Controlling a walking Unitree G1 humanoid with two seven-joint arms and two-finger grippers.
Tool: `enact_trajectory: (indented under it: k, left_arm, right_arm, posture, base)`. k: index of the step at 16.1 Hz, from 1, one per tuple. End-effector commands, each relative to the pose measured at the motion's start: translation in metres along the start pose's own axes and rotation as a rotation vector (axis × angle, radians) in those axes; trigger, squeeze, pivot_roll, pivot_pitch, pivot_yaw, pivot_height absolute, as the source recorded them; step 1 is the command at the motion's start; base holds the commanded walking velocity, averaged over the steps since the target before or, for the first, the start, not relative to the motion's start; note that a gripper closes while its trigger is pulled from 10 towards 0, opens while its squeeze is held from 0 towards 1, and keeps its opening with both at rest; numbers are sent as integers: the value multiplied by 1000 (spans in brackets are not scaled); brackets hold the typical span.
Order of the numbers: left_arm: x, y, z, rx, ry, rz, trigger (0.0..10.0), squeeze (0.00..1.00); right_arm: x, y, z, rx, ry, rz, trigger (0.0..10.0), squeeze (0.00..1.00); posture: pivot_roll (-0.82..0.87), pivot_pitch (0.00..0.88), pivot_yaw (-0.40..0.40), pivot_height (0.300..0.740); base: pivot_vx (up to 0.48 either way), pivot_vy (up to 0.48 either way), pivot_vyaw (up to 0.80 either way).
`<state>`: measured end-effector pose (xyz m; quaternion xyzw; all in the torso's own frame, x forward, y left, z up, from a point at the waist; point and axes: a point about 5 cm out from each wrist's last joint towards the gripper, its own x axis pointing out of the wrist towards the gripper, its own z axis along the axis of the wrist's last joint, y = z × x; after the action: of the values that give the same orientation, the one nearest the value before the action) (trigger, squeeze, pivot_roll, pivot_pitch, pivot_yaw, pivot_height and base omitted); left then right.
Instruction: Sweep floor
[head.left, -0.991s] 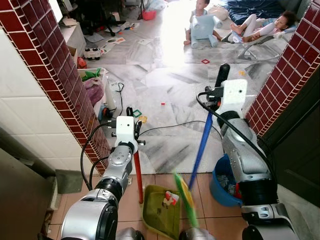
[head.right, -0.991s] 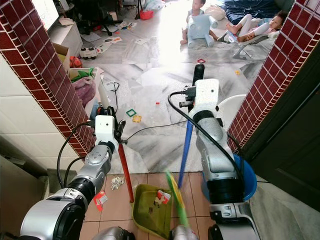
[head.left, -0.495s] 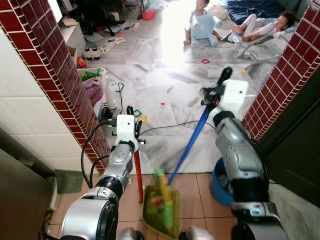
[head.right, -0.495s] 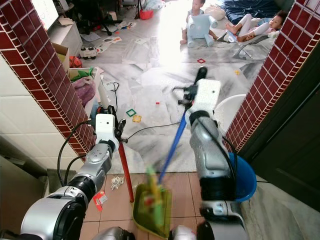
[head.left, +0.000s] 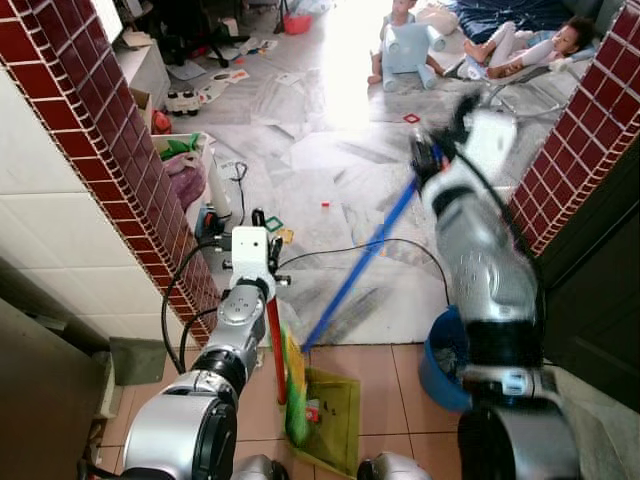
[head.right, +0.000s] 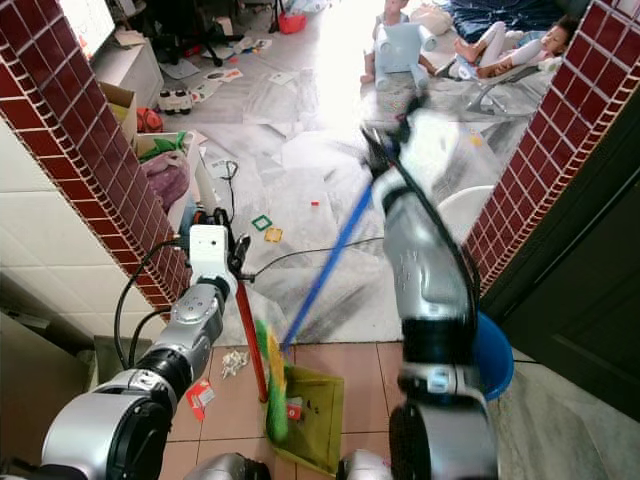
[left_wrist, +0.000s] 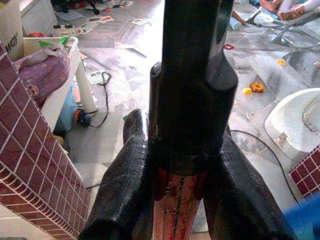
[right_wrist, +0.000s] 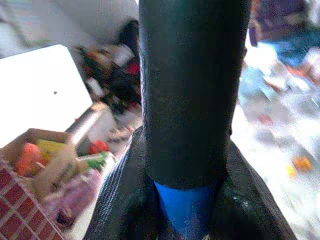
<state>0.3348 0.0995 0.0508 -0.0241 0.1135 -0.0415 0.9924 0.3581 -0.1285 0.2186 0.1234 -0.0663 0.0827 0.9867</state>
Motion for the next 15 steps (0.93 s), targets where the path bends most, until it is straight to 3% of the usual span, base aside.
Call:
enact_trajectory:
  k: [1,3,4,6,7,10,13,15]
  left_arm:
    - [-1,-5,-8,-25,55,-7,10000,0]
    - [-1,-5,-6,-22,49,1,10000,0]
    - [0,-5,-6,-22,48,2,10000,0]
    - [0,-5,-3,-17,34,0,10000,0]
    - [2,-3,1,-31,25,-3,10000,0]
    - [4,5,7,-16,0,1,10000,0]
    - [5,11,13,-9,-32,17,10000,0]
    - [7,12,21,7,-64,9,10000,0]
  right_arm:
    - [3,10,37,-76,-175,75,10000,0]
    - [3,6,51,-184,-260,85,10000,0]
    - [3,4,50,-193,-261,81,10000,0]
    - [-1,-8,35,-240,-225,45,10000,0]
    - [-6,-18,17,-307,-181,19,10000,0]
    - [-18,-41,-30,-372,-58,-70,10000,0]
    - [-30,-47,-55,-369,14,-89,10000,0]
    - [-29,-41,-61,-360,14,-74,10000,0]
  posture:
    - [-173,0,10,740]
    - [-165,0,6,740]
    - [-161,0,3,740]
    - [-151,0,-6,740]
    - [-134,0,-15,740]
    - [-116,0,-13,740]
    - [-107,0,-5,740]
    - [-112,0,3,740]
  base:
    - [0,0,0]
    - [0,0,0]
    - [0,0,0]
    - [0,0,0]
    - [0,0,0]
    - [0,0,0]
    - [0,0,0]
    - [0,0,0]
